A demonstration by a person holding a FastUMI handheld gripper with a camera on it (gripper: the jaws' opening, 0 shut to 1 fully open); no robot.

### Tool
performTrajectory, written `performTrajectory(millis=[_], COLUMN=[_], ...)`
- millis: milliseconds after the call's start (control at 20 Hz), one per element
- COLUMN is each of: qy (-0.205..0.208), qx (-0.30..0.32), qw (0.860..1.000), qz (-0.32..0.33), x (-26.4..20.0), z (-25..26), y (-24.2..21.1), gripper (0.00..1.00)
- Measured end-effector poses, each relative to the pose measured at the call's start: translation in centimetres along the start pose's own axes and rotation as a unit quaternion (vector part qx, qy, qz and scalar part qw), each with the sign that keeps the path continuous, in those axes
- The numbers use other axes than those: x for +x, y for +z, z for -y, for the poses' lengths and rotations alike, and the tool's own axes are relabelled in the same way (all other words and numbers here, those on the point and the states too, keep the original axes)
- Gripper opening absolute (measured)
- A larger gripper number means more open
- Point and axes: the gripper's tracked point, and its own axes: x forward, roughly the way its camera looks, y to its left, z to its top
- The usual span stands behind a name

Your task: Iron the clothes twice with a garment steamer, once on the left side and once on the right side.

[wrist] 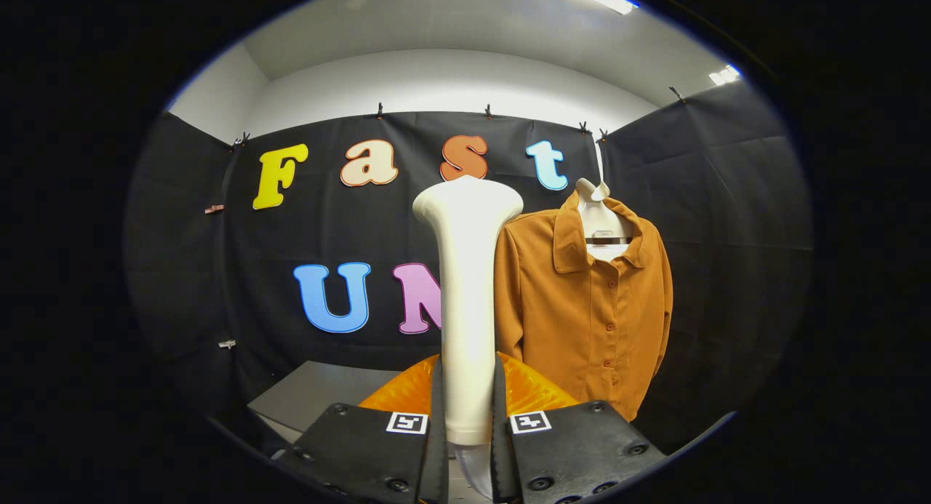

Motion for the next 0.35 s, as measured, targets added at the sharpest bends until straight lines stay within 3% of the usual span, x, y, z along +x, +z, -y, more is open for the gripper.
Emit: performTrajectory(millis=[350], qy=[-0.004], qx=[0.003], qw=[1.000], qz=[0.000], x=[-0.14], z=[0.53], y=[0.06], gripper=[0.26])
